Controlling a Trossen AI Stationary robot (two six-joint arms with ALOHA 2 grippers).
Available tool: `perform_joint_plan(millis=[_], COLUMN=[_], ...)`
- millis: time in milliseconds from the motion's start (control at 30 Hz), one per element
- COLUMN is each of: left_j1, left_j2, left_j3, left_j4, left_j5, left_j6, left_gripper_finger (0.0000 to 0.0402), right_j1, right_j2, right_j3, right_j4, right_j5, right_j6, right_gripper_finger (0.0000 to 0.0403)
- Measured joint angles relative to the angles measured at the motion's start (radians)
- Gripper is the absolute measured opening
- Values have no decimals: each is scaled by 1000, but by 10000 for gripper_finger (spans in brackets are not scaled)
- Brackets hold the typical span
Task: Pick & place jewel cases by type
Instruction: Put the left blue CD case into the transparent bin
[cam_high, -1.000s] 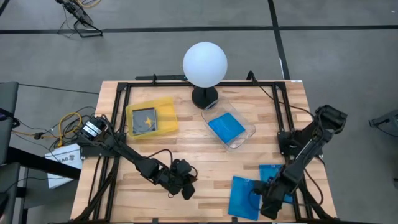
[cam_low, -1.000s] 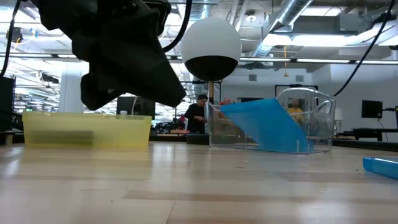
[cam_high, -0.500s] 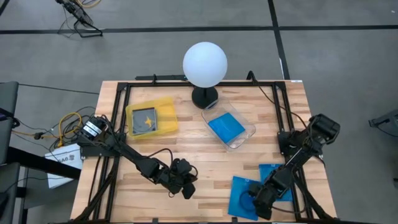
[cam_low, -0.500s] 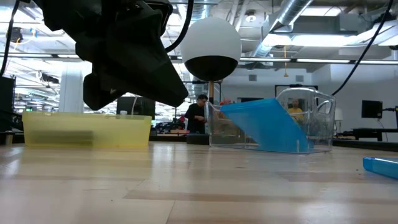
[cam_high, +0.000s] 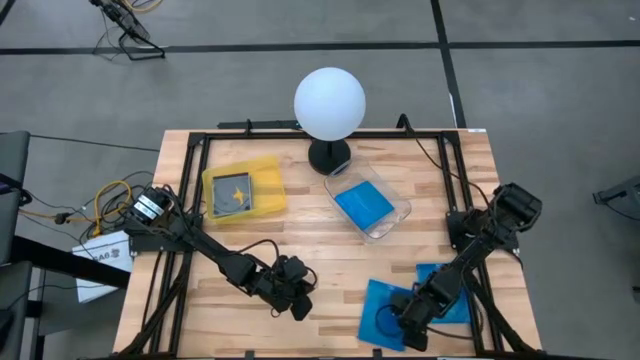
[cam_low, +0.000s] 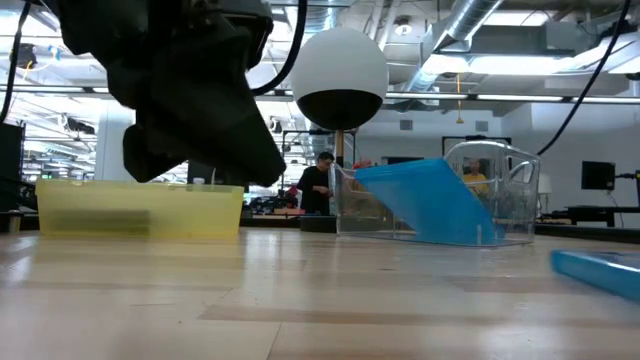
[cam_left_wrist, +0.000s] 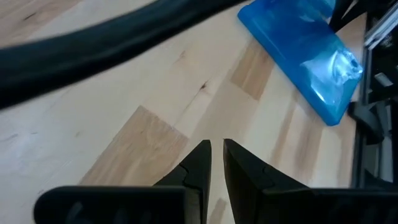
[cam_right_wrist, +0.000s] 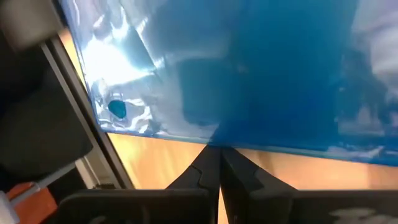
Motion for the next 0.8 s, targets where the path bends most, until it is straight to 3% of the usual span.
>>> perform_joint_plan(millis=[367, 800], left_j1=[1, 132], left_j2=[0, 0], left_j3=[0, 0], left_j4=[-69, -64], left_j5=[-6, 117], left_j6=[-42, 10], left_gripper_finger=[36, 36], right_j1=[-125, -254], right_j2=[2, 3], right_j3=[0, -2], right_j4=[90, 115], right_j5=[138, 135], right_j6=[-230, -429], right_gripper_finger=[0, 0])
